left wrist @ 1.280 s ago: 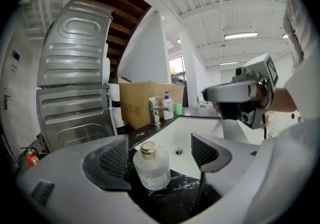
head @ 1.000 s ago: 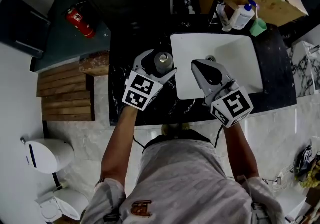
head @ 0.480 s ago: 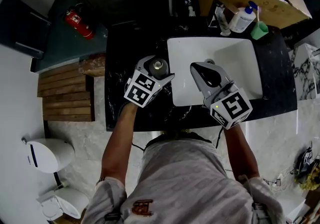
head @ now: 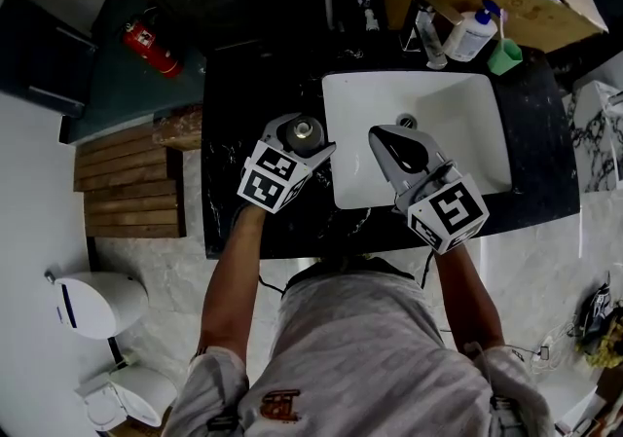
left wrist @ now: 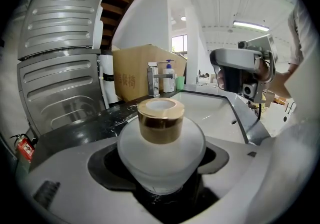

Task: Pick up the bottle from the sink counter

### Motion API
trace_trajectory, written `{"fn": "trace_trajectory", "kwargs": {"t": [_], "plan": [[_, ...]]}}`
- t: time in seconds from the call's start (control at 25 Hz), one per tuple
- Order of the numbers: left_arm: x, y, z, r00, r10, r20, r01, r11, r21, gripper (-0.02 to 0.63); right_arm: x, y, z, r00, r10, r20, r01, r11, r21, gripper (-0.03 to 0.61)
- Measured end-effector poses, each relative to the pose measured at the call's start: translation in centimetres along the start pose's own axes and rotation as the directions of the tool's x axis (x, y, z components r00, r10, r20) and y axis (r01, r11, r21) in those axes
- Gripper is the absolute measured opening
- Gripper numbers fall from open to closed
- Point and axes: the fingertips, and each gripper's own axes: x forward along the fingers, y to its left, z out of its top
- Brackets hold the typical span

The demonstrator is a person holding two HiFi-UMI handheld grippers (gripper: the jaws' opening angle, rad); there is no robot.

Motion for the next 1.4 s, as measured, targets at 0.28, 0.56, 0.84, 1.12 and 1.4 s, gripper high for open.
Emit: {"fn": "trace_trajectory", "kwargs": {"t": [0.28,0.56,0.84,1.12,1.4], "plan": [[-1.7,-0.6,1.6,0.997,0.058,0.058,-0.057,0.998,-0.011,0.330,-0.3,0.5,0.1,1.000,0.007,0.008,-0.007,1.000,-0.003,0.002],[-5.9,-2.3,5.8,0.982,0.108,0.157,-0.109,0.994,-0.005,0.330,-0.9,1.4,1.3,0.999,0.011,0.041,-0.011,1.000,-0.007,0.002],[-9.7,-4.1,8.1,0.965,0.140,0.220,-0.141,0.990,-0.012,0.330,-1.8,3.2,2.8,0.996,0.026,0.081,-0.023,0.999,-0.028,0.002],[-11.9,-5.4,8.0,0.956,0.156,0.249,-0.152,0.988,-0.033,0.330,-2.3,4.6,3.2,0.995,0.026,0.097,-0.023,0.999,-0.031,0.002],[-13.1,-6.2,7.8,0.953,0.154,0.261,-0.152,0.988,-0.026,0.330,-2.9,5.6,3.7,0.994,0.014,0.106,-0.009,0.999,-0.048,0.002]]}}
